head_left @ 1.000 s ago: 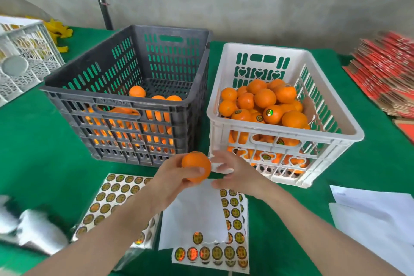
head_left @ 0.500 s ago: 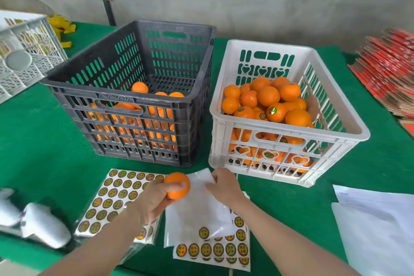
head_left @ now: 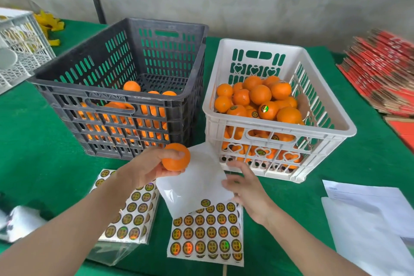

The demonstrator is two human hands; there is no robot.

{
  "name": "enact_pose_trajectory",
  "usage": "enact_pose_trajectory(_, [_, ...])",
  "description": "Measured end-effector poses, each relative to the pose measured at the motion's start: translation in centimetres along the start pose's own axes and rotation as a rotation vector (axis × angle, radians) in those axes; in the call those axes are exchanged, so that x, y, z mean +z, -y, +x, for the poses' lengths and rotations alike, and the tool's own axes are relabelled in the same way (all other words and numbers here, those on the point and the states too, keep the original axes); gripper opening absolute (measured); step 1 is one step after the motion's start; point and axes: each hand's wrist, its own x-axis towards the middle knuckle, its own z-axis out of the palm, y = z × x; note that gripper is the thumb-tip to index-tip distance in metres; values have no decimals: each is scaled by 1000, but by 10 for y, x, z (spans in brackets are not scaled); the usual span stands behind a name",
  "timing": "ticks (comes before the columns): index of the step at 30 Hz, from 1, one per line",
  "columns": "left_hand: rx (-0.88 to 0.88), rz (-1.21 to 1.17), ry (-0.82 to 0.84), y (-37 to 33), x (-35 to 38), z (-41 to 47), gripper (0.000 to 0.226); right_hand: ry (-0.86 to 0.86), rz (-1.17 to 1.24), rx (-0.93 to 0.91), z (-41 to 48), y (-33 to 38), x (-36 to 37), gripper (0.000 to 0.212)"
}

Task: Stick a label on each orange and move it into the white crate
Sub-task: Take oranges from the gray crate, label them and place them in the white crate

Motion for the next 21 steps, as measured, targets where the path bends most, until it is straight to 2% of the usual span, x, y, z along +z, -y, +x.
enact_pose_trajectory(4, [-52,-14,2,-1,4,2,88,-21,94,-33,-24,-29,6,45])
enact_pose_trajectory(9, [-91,-27,-55,1,7,4,89,-55,237,-100,-36,-43,17,73])
enact_pose_trajectory(11, [-97,-21,-78,3,8,5,86,-63,158,-132,-41,-47,20,67])
enact_pose_trajectory(15, [-116,-89,-111,6,11,6,79,-44,-24,-136,-42,-47,24,38])
enact_pose_trajectory(21, [-154,-87,-122,16,19,7,76,-87,16,-43,-35,-50,28,35])
